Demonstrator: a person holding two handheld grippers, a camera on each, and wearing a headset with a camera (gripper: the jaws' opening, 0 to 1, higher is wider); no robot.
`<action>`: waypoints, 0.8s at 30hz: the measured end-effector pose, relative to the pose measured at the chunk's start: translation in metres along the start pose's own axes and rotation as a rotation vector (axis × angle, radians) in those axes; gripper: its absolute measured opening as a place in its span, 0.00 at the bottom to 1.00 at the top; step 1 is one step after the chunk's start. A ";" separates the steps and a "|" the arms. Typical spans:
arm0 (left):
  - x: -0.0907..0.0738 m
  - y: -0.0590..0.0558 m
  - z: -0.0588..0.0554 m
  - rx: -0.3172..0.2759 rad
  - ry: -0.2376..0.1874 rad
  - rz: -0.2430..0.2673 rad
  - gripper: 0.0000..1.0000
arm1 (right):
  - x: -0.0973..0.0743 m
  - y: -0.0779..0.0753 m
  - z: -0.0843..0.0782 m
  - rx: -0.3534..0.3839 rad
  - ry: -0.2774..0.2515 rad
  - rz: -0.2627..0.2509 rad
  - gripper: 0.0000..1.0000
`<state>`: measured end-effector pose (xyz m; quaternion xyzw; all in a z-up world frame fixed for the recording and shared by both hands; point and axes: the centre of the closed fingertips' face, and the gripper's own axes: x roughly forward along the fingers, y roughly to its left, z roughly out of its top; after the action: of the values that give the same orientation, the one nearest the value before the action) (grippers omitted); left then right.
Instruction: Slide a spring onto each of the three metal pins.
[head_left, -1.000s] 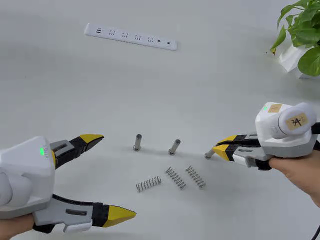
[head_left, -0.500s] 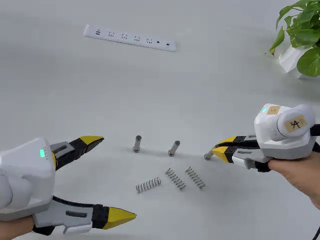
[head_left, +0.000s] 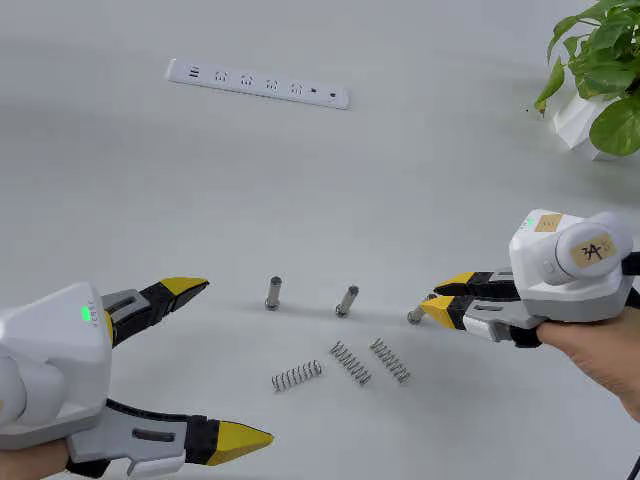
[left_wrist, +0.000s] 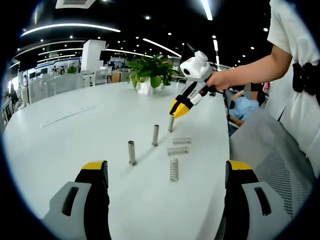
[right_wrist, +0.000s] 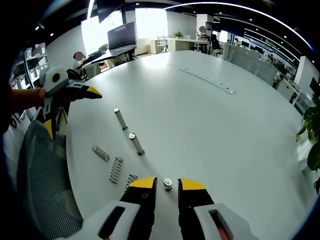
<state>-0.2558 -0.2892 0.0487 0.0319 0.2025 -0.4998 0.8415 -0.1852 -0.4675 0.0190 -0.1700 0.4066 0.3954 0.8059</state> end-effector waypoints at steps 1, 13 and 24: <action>0.000 0.000 0.000 0.001 0.001 0.001 0.97 | 0.000 0.000 0.000 0.000 -0.001 -0.002 0.15; -0.001 -0.001 -0.001 0.006 0.007 0.001 0.97 | -0.009 0.001 0.001 0.007 -0.031 -0.013 0.23; -0.002 -0.004 -0.001 0.019 0.021 0.000 0.97 | -0.019 0.001 -0.003 0.011 -0.082 -0.013 0.35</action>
<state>-0.2600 -0.2897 0.0492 0.0453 0.2067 -0.5013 0.8390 -0.1942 -0.4784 0.0318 -0.1522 0.3743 0.3946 0.8253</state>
